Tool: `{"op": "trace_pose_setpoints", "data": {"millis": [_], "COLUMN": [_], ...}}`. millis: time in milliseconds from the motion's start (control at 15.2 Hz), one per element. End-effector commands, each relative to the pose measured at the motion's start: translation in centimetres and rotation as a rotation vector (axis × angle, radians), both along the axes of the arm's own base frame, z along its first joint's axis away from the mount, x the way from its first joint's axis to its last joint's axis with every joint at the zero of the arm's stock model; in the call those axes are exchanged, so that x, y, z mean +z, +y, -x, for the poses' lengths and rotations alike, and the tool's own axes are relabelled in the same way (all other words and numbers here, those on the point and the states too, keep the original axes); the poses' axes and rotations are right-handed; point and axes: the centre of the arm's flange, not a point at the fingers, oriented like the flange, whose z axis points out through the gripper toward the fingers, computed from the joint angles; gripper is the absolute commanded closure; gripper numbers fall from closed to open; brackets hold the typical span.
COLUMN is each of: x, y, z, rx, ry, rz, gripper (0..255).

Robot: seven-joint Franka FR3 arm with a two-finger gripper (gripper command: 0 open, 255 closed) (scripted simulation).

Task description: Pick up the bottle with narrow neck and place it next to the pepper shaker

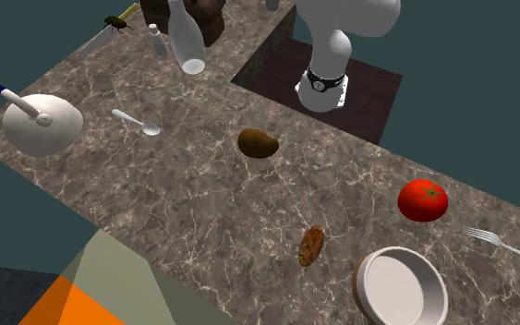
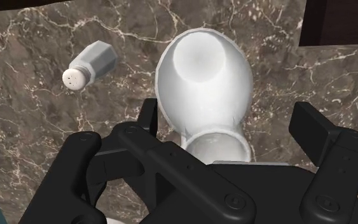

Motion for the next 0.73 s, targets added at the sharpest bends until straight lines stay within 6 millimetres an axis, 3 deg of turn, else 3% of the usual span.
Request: {"op": "trace_pose_setpoints", "data": {"millis": [0, 264, 660], "x": [0.0, 5.0, 5.0], "y": [0.0, 0.1, 0.1], "z": [0.0, 0.0, 0.0], "rx": [0.0, 0.0, 0.0], "ry": [0.0, 0.0, 0.0], "rz": [0.0, 0.0, 0.0], "gripper": [0, 0, 0]}}
